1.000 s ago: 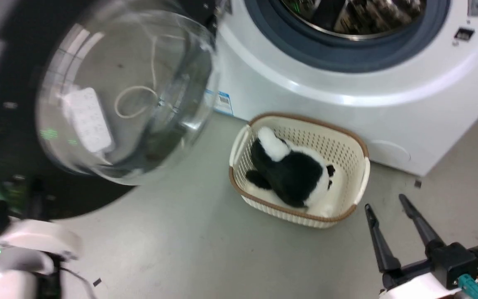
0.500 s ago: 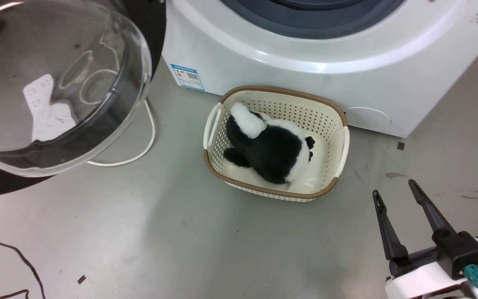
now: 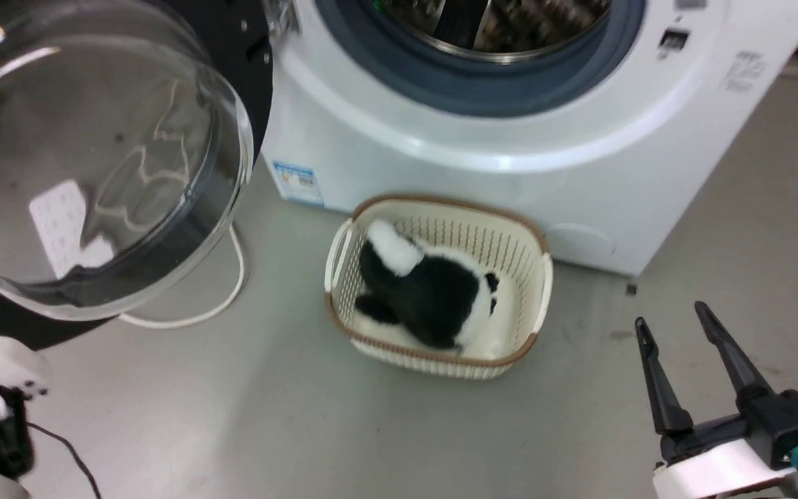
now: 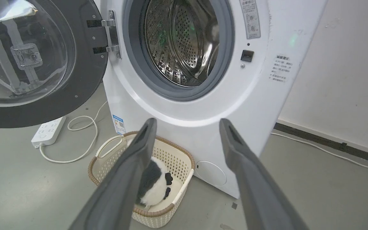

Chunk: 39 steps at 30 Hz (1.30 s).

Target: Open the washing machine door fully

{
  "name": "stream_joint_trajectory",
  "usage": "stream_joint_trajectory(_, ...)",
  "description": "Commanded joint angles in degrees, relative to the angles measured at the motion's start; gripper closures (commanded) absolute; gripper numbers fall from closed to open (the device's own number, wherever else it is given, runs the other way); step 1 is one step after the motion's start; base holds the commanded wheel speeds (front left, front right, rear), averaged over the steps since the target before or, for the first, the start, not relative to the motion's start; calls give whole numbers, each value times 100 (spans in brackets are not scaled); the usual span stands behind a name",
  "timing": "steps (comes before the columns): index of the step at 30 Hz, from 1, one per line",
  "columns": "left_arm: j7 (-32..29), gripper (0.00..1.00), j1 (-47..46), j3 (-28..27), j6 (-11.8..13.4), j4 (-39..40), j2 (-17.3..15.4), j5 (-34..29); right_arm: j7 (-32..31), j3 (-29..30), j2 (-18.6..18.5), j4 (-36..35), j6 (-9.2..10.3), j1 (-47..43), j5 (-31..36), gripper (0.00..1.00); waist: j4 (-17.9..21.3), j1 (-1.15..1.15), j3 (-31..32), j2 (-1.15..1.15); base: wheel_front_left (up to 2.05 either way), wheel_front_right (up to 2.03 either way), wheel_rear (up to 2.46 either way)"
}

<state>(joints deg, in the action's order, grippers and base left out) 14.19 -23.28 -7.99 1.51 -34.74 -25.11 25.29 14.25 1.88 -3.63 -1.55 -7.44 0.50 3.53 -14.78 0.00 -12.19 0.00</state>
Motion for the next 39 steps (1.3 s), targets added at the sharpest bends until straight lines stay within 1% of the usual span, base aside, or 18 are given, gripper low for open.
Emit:
stream_joint_trajectory(1,48,100,170,81,-18,293,159,-70,41,52,29,2,-5,-11,-11,0,177,0,321,0,0,0,0)
stream_joint_trajectory(4,68,100,472,258,12,964,407,-245,60,131,52,-17,-5,-77,-9,0,345,0,581,0,0,0,0)
stream_joint_trajectory(8,72,100,992,522,204,1889,813,-431,70,148,68,-1,-5,-180,-28,0,632,0,878,0,0,0,0)
stream_joint_trajectory(13,-65,100,1630,834,323,2575,1174,-476,72,68,73,6,-5,-318,-97,0,989,0,1117,0,0,0,0)
stream_joint_trajectory(14,-71,85,1746,893,347,2652,1238,-490,73,51,73,8,-5,-344,-116,0,1053,0,1153,0,0,0,0)
stream_joint_trajectory(15,-68,51,1860,950,374,2706,1292,-517,73,32,73,13,-5,-371,-135,0,1115,0,1191,0,0,0,0)
stream_joint_trajectory(16,-64,0,1970,1016,398,2744,1341,-555,73,7,74,21,-5,-399,-156,0,1178,0,1230,0,0,0,0)
stream_joint_trajectory(19,-43,0,2240,1227,449,2820,1457,-697,73,-49,74,27,-5,-477,-211,0,1333,0,1284,0,0,0,0)
stream_joint_trajectory(23,-7,0,2472,1482,454,2842,1602,-829,74,-67,74,21,-5,-575,-291,0,1448,0,1302,0,0,0,0)
stream_joint_trajectory(28,25,0,2634,1771,419,2853,1627,-1063,74,-76,75,24,-5,-687,-366,0,1510,0,1317,0,0,0,0)
stream_joint_trajectory(39,59,0,2749,1845,481,2804,1753,-1054,74,-72,75,74,-5,-736,-449,0,1578,0,1344,0,0,0,0)
